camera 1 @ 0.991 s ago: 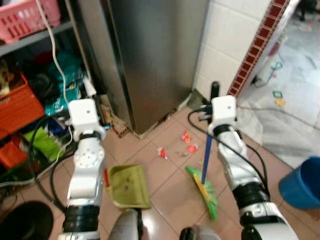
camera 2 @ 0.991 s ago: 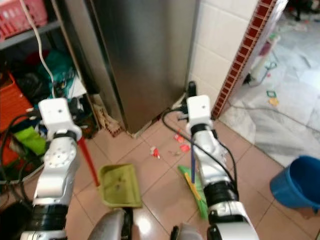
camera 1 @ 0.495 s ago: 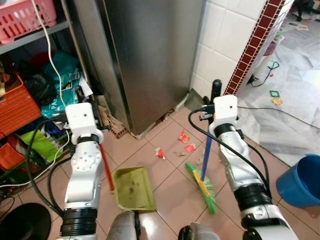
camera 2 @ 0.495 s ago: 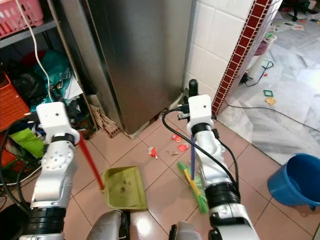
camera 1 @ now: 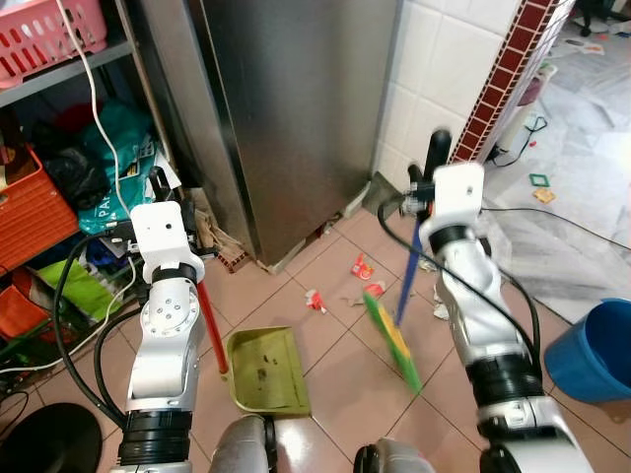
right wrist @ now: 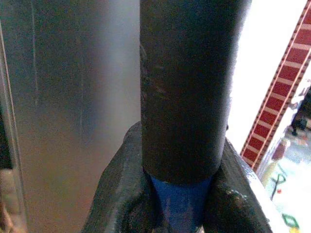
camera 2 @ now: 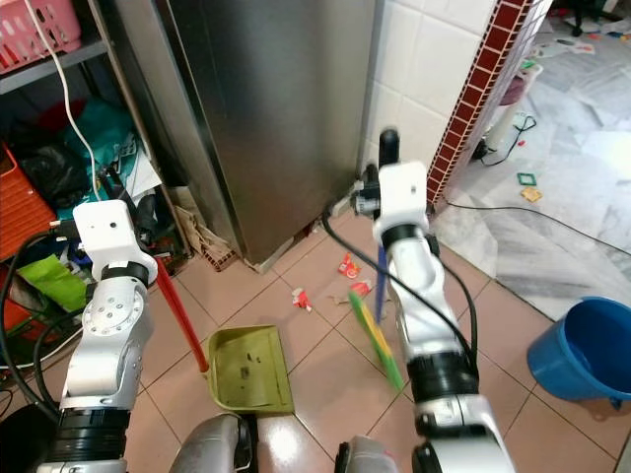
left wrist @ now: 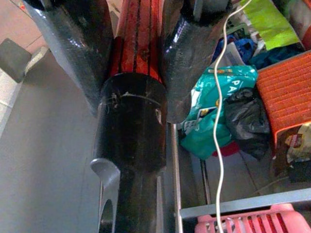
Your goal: Sweep floor
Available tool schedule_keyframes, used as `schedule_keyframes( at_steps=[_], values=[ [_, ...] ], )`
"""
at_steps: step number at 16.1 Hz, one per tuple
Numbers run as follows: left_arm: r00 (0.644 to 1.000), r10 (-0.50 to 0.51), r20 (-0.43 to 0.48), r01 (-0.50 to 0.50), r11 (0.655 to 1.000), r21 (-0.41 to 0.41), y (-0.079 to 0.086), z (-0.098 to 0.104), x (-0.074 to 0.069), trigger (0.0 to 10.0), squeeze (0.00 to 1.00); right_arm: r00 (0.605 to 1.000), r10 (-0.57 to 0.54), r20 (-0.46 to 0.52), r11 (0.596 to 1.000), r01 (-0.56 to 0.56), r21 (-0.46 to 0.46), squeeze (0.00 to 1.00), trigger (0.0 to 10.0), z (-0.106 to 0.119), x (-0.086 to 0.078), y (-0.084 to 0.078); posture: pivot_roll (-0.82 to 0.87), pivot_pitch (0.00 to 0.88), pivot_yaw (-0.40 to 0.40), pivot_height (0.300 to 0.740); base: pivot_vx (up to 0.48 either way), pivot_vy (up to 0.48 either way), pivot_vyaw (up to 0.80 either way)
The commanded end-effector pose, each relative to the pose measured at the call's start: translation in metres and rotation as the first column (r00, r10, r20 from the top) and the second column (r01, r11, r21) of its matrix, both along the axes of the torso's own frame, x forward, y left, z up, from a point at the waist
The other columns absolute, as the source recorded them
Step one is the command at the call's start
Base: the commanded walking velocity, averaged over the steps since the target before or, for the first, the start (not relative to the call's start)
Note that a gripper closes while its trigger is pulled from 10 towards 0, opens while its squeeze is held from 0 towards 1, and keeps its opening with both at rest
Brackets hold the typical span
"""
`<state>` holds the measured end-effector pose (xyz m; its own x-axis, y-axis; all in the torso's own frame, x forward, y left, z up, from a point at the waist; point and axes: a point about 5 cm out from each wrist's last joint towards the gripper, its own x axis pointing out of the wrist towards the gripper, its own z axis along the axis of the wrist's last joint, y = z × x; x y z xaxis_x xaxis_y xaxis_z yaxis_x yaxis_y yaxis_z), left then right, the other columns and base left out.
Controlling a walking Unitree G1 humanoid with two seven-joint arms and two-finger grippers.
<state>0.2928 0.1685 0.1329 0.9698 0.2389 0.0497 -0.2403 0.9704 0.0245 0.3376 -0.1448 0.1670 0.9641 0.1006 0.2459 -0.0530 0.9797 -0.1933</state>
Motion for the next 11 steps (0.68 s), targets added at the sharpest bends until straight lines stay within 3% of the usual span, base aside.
schedule_keyframes(
  at_steps=[1,6,11],
  values=[
    [0.998,0.004,0.07,-0.005,1.0,0.013,0.0018,0.0146,0.0018,10.0,0.0,0.995,0.016,0.102,1.0,-0.015,-0.008,0.0,10.0,0.0262,0.0012,0.0037,0.0,0.089,0.011,0.74,0.285,0.0,0.0],
    [0.997,0.003,0.072,-0.004,1.0,0.013,0.0013,0.0148,0.0013,10.0,0.0,0.995,0.031,0.093,0.999,-0.03,-0.018,0.0,10.0,0.0256,0.0014,0.0056,0.0,0.095,0.008,0.74,0.31,0.0,0.0],
    [0.997,-0.001,0.075,0.0,1.0,0.011,-0.0008,0.0156,0.0011,10.0,0.0,0.995,0.039,0.088,0.999,-0.037,-0.023,0.0,10.0,0.0234,0.0009,0.0085,0.0,0.099,0.008,0.74,0.312,0.0,0.63]
  ],
)
